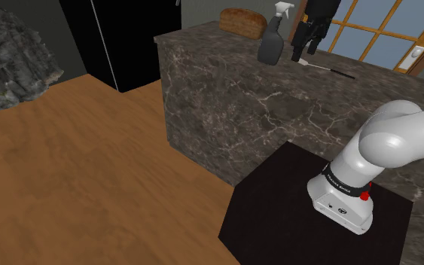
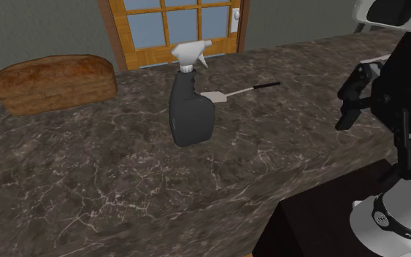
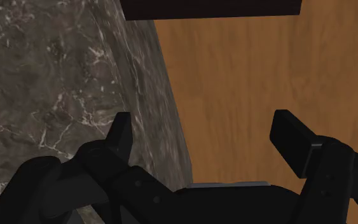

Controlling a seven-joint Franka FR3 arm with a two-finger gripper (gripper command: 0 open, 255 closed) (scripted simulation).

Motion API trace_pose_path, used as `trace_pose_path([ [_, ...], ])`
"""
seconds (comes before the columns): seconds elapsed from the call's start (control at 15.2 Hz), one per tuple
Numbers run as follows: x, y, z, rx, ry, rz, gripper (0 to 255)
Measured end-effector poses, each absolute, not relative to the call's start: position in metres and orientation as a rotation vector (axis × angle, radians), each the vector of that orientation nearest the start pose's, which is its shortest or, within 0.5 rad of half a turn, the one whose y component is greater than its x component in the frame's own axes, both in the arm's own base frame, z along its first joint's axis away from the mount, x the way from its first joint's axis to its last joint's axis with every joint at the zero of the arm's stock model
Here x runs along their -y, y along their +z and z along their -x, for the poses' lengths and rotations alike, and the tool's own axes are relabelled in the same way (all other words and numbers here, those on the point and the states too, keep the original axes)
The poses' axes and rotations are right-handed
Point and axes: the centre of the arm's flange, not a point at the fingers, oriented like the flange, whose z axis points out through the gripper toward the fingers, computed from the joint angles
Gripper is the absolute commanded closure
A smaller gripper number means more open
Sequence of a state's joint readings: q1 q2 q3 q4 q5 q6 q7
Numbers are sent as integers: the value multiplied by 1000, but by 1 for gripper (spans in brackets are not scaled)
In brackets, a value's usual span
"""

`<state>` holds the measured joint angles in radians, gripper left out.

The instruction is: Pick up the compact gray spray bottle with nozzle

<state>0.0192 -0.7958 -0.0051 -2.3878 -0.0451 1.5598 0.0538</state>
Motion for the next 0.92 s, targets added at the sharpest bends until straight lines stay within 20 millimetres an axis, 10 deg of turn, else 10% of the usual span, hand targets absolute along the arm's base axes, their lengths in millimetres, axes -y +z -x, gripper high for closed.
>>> trace_pose_path([
  [0.92, 125, 561, -365, 142, -420, 3096, 0],
])
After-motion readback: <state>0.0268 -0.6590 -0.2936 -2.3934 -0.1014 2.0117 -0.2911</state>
